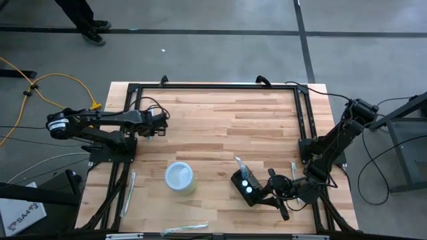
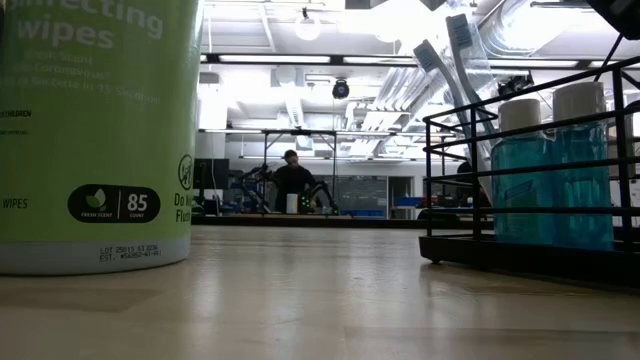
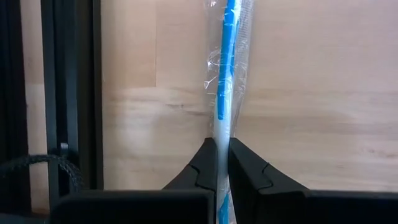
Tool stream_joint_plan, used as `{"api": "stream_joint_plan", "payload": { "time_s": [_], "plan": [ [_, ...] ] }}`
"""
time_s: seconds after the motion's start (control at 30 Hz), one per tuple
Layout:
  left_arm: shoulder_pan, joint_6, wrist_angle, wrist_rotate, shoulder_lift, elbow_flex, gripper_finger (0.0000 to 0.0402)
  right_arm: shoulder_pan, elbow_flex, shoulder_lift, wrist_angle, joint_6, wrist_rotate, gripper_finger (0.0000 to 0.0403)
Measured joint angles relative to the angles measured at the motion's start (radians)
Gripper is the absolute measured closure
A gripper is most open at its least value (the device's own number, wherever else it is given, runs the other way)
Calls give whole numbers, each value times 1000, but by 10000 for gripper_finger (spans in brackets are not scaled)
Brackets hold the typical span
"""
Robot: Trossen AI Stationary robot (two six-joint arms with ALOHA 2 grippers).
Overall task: Pick & Place toothbrushing station
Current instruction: Put the blue toothbrush into the black mesh organizer
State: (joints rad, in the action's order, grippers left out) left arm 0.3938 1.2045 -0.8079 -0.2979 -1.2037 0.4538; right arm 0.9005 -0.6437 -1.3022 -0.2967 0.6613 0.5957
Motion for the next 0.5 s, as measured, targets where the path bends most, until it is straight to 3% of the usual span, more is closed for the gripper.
{"api": "stream_joint_plan", "payload": {
  "time_s": [0.2,0.5],
  "plan": [
    [-40,-36,22,-47,41,-1,394,0,0,0,-9,0,1,290],
    [-84,-189,215,-49,166,-2,396,0,0,0,-8,0,2,290]
  ]
}}
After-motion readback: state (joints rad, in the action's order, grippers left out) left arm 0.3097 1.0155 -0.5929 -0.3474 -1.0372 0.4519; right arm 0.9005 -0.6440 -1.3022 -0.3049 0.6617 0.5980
